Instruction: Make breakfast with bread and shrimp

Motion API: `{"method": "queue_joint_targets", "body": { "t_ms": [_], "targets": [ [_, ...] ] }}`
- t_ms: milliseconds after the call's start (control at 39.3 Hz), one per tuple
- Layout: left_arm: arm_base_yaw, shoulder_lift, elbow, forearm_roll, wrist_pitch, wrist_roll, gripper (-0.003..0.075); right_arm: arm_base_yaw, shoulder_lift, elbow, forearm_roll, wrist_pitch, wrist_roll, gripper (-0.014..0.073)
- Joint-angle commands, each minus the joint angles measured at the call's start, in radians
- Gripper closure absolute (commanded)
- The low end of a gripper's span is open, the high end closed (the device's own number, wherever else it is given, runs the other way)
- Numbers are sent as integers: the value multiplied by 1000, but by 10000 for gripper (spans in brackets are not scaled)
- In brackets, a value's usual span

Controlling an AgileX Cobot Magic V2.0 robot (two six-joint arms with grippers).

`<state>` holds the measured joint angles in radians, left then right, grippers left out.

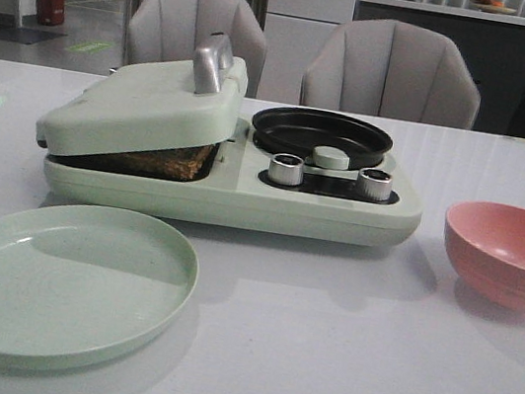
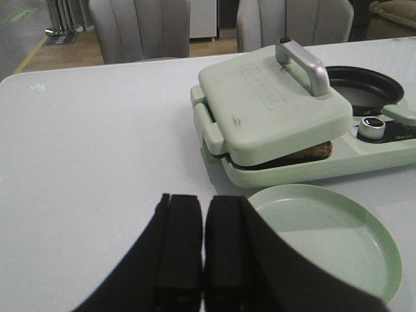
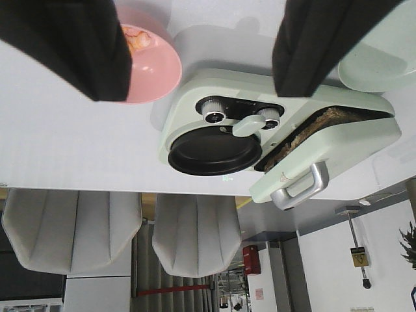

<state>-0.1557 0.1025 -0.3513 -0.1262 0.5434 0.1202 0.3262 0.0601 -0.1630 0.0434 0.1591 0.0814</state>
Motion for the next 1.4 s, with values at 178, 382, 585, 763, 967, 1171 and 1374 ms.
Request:
{"method": "queue_joint_targets", "body": {
  "t_ms": [178,382,585,763,967,1171,1374],
  "targets": [
    [-6,-6,-9,-25,-126,-10,606,-5,10,-23,1,-112,-8,32],
    [-6,-6,-9,-34,-130,-10,606,-5,68,-92,-2,-70,-8,32],
    [-6,-6,-9,-34,-132,-10,606,-5,295,-290,-43,53,-8,32],
    [-6,-6,-9,-34,-134,-10,606,-5,537,-432,-43,146,-5,32],
    [-6,-6,-9,-34,-134,-10,607,-8,810,-562,-43,185,-5,32],
    [-6,-6,-9,-34,-134,-10,606,-113,1023,-705,-35,268,-5,32],
    [-6,-6,-9,-34,-134,-10,606,-232,1172,-795,-28,323,-7,32]
  ]
}}
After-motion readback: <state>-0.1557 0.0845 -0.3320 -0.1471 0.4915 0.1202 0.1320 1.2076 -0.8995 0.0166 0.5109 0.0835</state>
